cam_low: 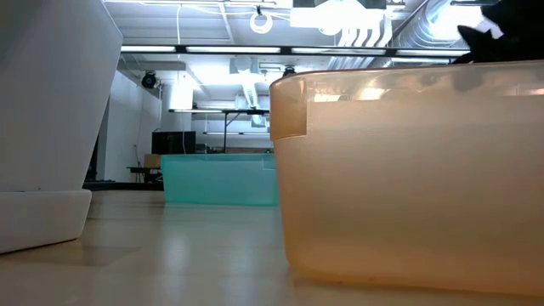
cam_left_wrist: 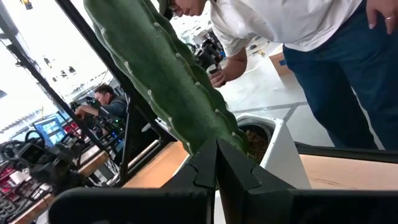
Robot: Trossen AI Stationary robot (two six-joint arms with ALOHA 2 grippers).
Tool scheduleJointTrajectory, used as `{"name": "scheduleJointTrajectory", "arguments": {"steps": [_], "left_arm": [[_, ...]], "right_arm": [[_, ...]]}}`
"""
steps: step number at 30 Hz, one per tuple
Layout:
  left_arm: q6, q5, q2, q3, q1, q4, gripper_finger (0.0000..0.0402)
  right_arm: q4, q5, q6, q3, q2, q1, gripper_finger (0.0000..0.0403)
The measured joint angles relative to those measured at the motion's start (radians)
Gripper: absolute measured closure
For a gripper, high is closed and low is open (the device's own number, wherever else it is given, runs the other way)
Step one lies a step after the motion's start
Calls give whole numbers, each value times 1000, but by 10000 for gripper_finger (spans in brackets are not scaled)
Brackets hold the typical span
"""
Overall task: Sort pens & pencils
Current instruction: Return to Home Position
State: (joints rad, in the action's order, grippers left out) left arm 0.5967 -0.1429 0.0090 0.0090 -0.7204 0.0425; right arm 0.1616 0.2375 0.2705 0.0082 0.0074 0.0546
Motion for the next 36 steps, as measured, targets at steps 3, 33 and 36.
{"name": "scheduleJointTrajectory", "arguments": {"steps": [3, 33, 36], "left_arm": [[0, 0, 0, 0, 0, 0, 401], [0, 0, 0, 0, 0, 0, 401], [0, 0, 0, 0, 0, 0, 401]], "right_arm": [[0, -15, -11, 0, 0, 67, 285], [-16, -122, -9, 0, 0, 130, 285], [-16, -122, -9, 0, 0, 130, 285]]}}
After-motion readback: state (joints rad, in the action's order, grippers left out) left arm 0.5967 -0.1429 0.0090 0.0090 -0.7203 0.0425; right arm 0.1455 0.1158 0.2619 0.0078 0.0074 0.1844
